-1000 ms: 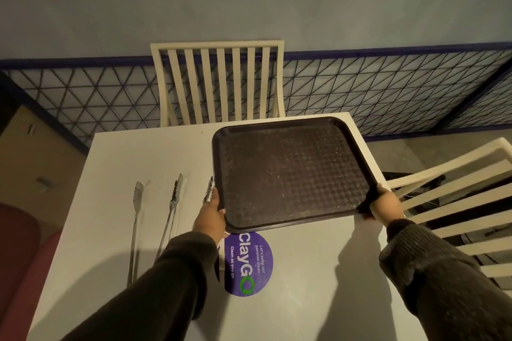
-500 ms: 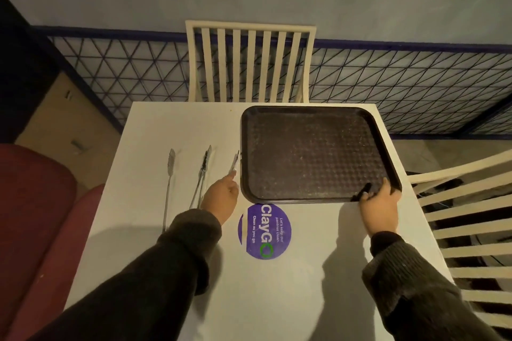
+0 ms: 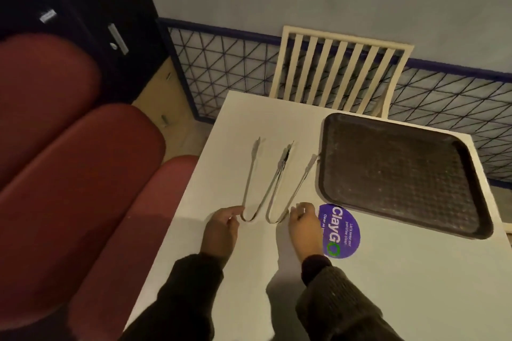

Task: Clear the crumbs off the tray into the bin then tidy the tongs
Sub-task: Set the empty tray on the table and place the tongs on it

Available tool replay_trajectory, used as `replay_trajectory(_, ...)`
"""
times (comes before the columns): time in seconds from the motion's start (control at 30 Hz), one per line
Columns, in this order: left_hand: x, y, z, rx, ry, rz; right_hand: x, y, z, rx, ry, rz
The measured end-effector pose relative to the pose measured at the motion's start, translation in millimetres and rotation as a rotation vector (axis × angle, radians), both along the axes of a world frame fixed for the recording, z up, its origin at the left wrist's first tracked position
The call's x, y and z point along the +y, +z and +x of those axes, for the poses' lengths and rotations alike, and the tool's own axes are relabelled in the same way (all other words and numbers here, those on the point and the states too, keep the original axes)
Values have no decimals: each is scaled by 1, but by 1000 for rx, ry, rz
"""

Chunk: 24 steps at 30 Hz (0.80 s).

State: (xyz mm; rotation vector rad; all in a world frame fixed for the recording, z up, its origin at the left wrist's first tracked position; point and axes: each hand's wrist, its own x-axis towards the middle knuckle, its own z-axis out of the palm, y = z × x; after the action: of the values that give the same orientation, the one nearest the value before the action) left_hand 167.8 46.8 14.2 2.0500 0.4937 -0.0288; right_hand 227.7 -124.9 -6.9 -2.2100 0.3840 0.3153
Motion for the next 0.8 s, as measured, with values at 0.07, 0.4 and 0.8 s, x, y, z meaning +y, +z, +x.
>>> replay_trajectory(0.07, 9, 2, -7, 4, 32, -99, 14, -2, 7, 22, -23, 17)
replay_trajectory(0.4, 18, 4, -17, 36, 157, -303, 34, -16, 17, 54, 34, -16)
replay_trajectory(0.8, -49, -1, 35, 69, -117, -175, -82, 24, -1, -132, 100, -102)
